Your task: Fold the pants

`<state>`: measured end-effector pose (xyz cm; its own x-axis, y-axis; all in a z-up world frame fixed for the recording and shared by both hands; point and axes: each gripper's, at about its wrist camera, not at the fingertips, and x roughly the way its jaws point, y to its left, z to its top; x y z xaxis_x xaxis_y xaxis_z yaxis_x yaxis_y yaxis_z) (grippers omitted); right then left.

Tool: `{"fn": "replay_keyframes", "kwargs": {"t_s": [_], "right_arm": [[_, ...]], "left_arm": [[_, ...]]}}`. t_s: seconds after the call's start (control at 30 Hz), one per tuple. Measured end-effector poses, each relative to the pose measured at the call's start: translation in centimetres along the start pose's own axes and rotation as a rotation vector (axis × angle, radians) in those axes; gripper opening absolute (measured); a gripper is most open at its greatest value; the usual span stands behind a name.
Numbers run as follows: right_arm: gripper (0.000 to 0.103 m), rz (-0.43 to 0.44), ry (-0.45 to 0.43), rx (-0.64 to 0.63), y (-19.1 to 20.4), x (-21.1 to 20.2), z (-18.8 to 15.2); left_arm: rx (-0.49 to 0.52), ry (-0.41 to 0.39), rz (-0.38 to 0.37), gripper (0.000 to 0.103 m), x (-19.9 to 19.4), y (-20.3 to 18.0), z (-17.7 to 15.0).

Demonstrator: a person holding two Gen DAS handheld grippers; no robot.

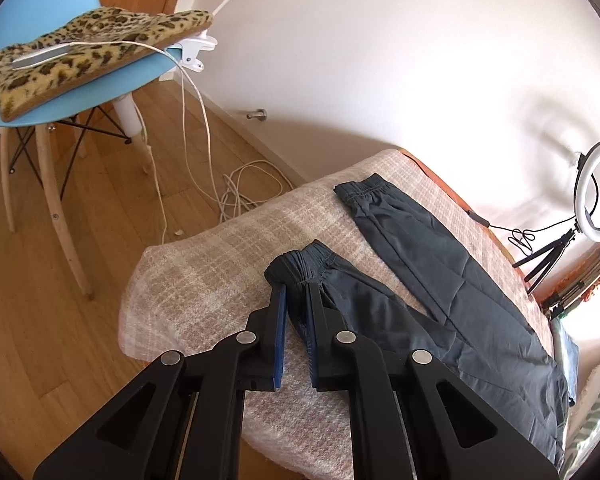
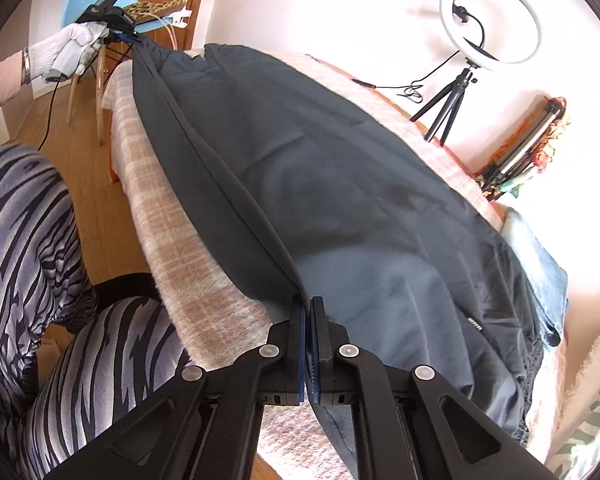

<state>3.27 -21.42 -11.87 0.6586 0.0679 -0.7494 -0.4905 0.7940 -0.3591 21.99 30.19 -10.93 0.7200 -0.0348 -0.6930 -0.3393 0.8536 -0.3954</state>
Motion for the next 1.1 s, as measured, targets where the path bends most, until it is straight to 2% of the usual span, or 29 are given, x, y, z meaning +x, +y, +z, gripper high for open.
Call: {"fn": "replay_keyframes", "kwargs": {"t_s": [0.13,0.27,0.43,0.57,0.73,0.83,1.03,1.1], "right_arm": [[0.000,-0.090,-0.032,-0.022,-2.0,-0.7,2.5],[0.000,-0.180,-0.041,-0.057,-4.4,0.6,5.4],[0.000,-0.257,-0.040,-0.066,-8.7,3.5,8.4],[0.000,-0.309,-0.002,-0.083,-11.5,7.5,9.5],[0.000,-0.332,0.056,-0.080,-14.1,12.9,10.1],[0.000,-0.309,0.090,-0.063,-15.2,15.4,10.3],[0.000,-0.278,0.134,-0.062,-16.4,18.7,10.2],[0.000,-0.263,0.143,-0.055,-16.6,19.3,10.0]], "left_arm": [[0.038,-0.015,-0.007,0.008,0.3,-1.9,1.1],[0.049,-0.026,-0.017,0.007,1.6,-4.0,2.9],[0.114,-0.030,0.001,0.007,4.5,-8.2,5.5],[0.154,-0.005,0.018,0.007,8.4,-11.3,6.9],[0.196,0.032,0.059,0.007,13.7,-14.0,7.2],[0.184,0.060,0.039,0.008,15.7,-14.6,7.7],[0.180,0.025,-0.038,0.021,14.9,-13.5,10.0],[0.194,0.012,-0.041,0.033,14.5,-12.8,10.7]]}}
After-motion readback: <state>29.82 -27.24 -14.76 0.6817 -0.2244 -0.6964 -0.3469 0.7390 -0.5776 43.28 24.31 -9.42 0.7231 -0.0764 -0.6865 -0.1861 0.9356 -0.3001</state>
